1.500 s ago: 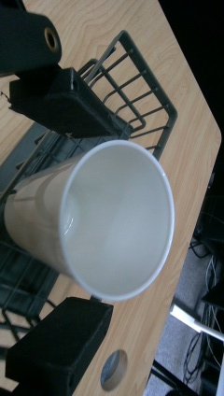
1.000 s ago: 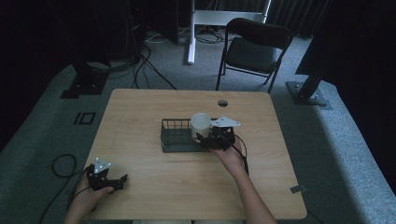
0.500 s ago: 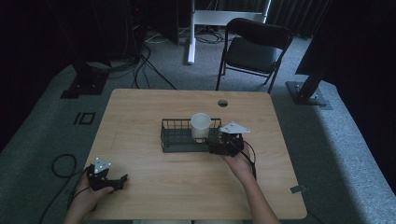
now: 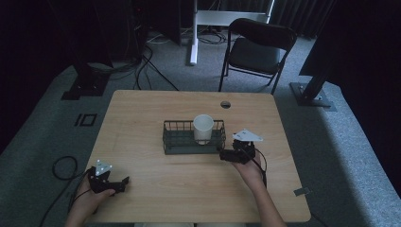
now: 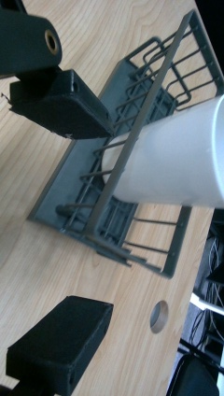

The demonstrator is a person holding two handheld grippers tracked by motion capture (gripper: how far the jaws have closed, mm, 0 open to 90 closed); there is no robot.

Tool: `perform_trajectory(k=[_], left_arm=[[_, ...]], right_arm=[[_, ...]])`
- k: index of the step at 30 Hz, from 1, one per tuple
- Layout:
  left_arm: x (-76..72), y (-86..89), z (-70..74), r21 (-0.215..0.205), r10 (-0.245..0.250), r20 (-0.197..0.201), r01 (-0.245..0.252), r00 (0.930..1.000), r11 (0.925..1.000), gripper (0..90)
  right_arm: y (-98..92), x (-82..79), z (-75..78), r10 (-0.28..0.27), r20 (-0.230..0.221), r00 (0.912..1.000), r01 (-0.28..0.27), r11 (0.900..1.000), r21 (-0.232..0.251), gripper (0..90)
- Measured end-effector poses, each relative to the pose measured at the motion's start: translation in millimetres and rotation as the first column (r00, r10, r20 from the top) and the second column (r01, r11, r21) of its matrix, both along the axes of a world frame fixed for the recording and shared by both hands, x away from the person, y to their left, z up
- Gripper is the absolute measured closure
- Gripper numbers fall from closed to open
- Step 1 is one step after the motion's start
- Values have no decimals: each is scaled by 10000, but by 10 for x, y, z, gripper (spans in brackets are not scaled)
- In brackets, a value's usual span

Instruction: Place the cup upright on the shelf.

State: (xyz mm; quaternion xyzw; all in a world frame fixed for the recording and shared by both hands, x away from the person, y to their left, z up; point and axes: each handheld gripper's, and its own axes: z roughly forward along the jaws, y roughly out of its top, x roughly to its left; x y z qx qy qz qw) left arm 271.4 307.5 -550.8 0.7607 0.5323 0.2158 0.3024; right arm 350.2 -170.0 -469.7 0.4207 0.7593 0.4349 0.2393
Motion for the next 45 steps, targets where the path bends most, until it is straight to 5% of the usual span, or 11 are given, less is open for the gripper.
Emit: perform_trajectory(k=[24,45], left_arm=[[0,-1,0,-10,6,7,-6,10000,10000,16],[0,0,1,6,-4,-5,4,10000,10000,16]], right_arm=[[-472,-172,-292,-783,-310,9965,792,9964,301,125],[-836,-350,-588,-1684,-664,9835,1677,9857,-155,112]])
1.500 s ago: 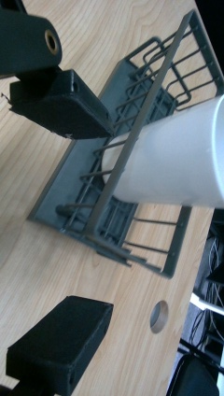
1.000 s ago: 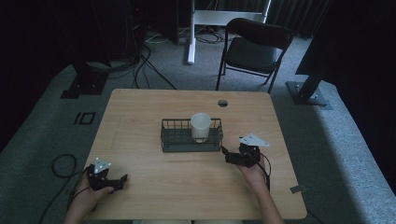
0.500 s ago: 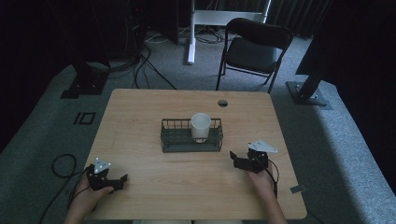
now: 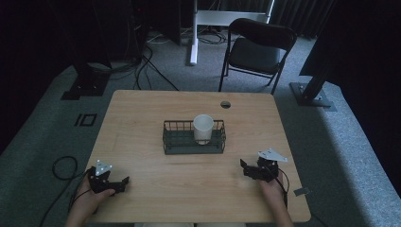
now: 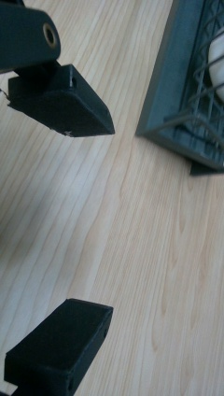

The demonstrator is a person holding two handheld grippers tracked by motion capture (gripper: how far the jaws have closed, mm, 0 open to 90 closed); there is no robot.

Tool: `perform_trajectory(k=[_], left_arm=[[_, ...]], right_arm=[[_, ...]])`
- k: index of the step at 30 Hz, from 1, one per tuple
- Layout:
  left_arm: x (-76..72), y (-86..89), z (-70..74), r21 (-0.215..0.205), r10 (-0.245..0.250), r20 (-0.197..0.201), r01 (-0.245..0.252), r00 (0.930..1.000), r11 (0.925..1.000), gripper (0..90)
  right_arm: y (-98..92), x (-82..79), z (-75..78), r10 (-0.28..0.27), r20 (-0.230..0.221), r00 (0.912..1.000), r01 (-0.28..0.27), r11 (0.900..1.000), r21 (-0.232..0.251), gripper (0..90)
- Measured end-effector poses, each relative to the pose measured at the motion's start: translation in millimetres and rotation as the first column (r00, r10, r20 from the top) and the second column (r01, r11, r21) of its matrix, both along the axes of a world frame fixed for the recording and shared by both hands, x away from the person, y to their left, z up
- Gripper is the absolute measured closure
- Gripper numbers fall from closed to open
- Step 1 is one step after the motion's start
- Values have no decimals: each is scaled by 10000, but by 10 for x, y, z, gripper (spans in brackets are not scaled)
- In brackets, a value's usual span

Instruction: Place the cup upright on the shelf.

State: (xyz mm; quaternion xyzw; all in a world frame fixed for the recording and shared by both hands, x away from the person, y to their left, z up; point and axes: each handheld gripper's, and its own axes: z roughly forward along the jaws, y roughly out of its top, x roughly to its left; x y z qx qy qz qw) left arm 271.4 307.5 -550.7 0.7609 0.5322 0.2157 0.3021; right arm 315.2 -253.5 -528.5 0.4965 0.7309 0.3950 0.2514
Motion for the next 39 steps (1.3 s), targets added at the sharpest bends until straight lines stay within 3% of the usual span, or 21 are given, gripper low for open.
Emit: perform_trajectory(k=[9,13,20,22,27,33,39], left_arm=[[0,0,0,4,0,0,0,10000,10000,16],[0,0,0,0,2,1,-2,10000,10000,16],[0,0,0,3,0,0,0,10000,10000,16],[0,0,0,3,-1,-1,1,10000,10000,16],[0,0,0,0,1,0,-1,10000,10000,16],[0,0,0,4,-2,0,2,10000,10000,16],[0,0,0,5,-2,2,2,10000,10000,16]], right_arm=[[-196,-98,-78,-615,263,9978,618,9980,-128,114],[-254,-133,-125,-691,279,9972,701,9968,-375,114],[-343,-192,-151,-762,246,9968,769,9967,-277,114],[-389,-224,-170,-616,90,9981,618,9979,-189,115],[-445,-284,-209,-484,-245,9985,470,9974,-545,119],[-579,-374,-208,-817,-222,9964,810,9962,-334,119],[-650,-356,-234,-741,-1233,9896,716,9971,-252,119]])
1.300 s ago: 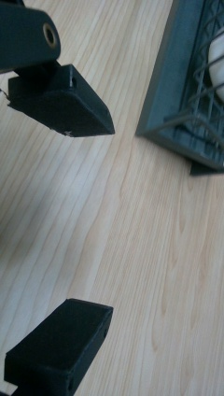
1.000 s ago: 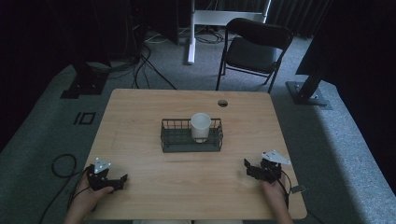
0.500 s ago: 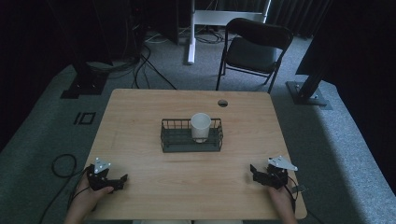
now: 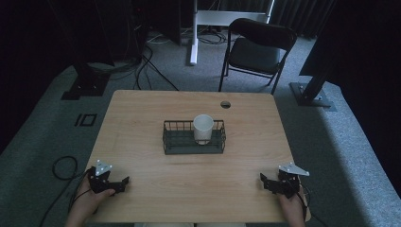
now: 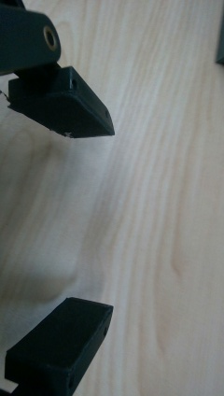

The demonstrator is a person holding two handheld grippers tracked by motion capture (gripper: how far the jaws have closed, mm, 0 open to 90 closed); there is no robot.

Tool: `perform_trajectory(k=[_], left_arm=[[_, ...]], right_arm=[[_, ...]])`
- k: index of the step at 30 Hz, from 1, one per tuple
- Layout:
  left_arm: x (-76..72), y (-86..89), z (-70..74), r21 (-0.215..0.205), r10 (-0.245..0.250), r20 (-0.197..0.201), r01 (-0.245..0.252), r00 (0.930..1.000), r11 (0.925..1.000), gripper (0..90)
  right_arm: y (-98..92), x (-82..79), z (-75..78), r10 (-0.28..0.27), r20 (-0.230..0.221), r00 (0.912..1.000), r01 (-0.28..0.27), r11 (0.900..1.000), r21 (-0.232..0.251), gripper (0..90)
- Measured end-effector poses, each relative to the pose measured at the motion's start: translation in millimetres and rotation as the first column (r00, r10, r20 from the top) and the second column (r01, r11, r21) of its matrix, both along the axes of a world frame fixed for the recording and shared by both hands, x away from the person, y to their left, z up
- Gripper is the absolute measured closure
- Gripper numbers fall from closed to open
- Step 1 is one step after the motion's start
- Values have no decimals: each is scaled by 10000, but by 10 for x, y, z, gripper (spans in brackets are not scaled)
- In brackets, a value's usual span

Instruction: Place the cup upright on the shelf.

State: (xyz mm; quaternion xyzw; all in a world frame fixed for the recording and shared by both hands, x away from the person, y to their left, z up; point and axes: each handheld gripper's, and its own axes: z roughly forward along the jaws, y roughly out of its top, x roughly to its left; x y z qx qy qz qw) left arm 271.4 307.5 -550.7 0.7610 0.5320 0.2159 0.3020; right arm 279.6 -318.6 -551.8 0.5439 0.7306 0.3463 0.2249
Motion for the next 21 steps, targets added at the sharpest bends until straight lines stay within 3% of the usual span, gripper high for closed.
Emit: perform_trajectory(k=[1,4,7,21], left_arm=[[0,0,0,-4,2,2,-2,10000,10000,16],[0,0,0,-2,1,-2,-1,10000,10000,16],[0,0,0,0,0,-1,0,10000,10000,16],[0,0,0,1,1,-3,-1,10000,10000,16]], right_arm=[[-3,14,-10,27,-261,9997,-27,10000,-4,116],[38,13,-14,20,-253,9997,-32,9988,-496,110],[57,9,-14,444,-254,9987,-456,9976,-516,109],[63,33,-14,433,-261,9987,-446,9977,-507,109]])
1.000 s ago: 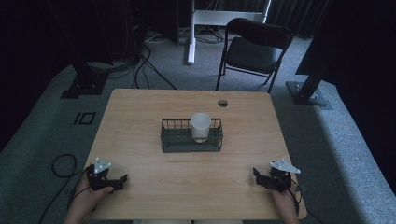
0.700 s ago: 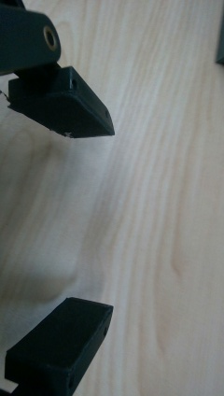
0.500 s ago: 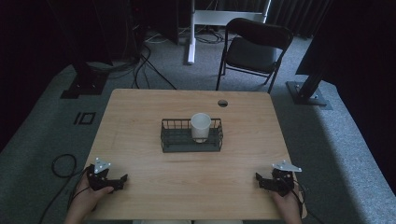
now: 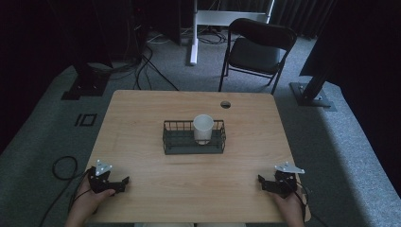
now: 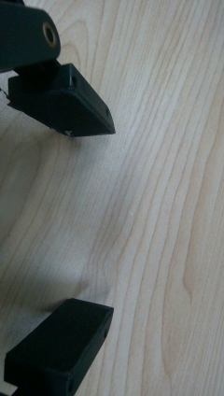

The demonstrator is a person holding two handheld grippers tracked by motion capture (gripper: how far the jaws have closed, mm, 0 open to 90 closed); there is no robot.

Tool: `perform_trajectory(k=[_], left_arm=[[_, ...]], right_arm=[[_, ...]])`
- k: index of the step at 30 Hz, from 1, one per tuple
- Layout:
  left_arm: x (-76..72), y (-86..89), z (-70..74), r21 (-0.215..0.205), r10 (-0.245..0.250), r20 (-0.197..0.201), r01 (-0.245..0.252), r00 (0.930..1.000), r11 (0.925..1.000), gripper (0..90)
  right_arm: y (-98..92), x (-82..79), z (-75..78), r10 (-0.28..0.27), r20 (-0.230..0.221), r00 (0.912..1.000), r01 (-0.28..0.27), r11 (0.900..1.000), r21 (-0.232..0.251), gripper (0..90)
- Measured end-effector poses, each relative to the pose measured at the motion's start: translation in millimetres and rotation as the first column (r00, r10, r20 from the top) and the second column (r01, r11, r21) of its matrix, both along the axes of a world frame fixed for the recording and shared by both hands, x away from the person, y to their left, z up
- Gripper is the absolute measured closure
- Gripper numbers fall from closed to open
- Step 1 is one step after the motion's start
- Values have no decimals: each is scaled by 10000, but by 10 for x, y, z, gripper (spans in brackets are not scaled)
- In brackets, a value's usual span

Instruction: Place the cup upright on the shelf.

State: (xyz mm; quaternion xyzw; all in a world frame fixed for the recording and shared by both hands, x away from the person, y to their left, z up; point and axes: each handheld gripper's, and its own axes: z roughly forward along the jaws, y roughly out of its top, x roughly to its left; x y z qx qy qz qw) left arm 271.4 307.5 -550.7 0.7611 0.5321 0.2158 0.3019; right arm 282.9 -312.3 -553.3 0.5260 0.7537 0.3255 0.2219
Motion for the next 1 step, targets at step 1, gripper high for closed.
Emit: perform_trajectory(k=[1], left_arm=[[0,0,0,1,-1,0,1,10000,10000,16]], right_arm=[[0,1,0,1,2,10000,-1,10000,-1,109]])
